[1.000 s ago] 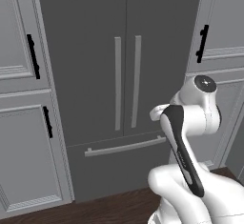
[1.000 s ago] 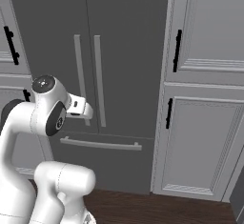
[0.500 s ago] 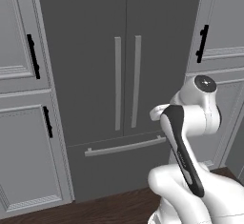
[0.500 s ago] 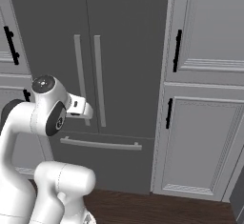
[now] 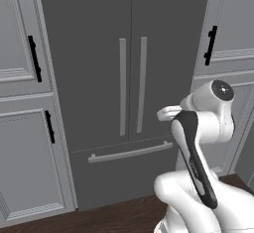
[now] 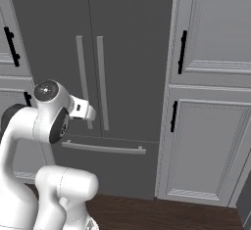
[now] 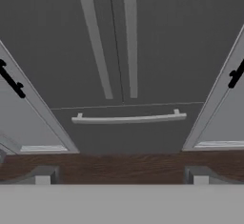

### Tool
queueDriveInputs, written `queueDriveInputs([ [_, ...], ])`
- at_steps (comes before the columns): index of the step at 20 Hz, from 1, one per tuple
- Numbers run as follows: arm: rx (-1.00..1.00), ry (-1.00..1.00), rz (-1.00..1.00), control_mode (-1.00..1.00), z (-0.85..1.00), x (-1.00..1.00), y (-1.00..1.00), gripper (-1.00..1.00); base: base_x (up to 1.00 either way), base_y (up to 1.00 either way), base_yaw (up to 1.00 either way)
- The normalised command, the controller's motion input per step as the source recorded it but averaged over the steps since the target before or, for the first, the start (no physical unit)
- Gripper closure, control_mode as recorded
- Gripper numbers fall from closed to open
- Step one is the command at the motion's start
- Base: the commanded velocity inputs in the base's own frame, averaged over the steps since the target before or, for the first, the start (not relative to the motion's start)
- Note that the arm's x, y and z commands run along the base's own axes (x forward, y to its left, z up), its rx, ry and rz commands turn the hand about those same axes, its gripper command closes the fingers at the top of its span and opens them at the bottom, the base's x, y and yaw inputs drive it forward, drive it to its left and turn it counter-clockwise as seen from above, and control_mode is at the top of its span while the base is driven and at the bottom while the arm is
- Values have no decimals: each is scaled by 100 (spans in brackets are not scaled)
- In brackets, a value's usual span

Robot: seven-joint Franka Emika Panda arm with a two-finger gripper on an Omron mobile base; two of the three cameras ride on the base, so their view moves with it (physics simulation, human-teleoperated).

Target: Grab a lemon wedge from the fridge and one ice cube from the ice bowl, and put them in the glass of lemonade.

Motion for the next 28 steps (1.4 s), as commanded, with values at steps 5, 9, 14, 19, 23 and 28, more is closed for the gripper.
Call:
queueDriveInputs([
  [5,2,-2,-9,-100,79,94,44,-100,0,0,0],
  [9,-1,0,-7,-100,88,100,40,-100,0,0,0],
  [14,0,2,-3,-100,38,77,-18,-100,0,0,0],
  [19,0,1,4,-100,-25,15,-56,-100,0,0,0],
  [23,0,5,11,-100,-48,27,-4,-100,0,0,0],
  [28,0,1,8,-100,-34,67,0,-100,0,0,0],
])
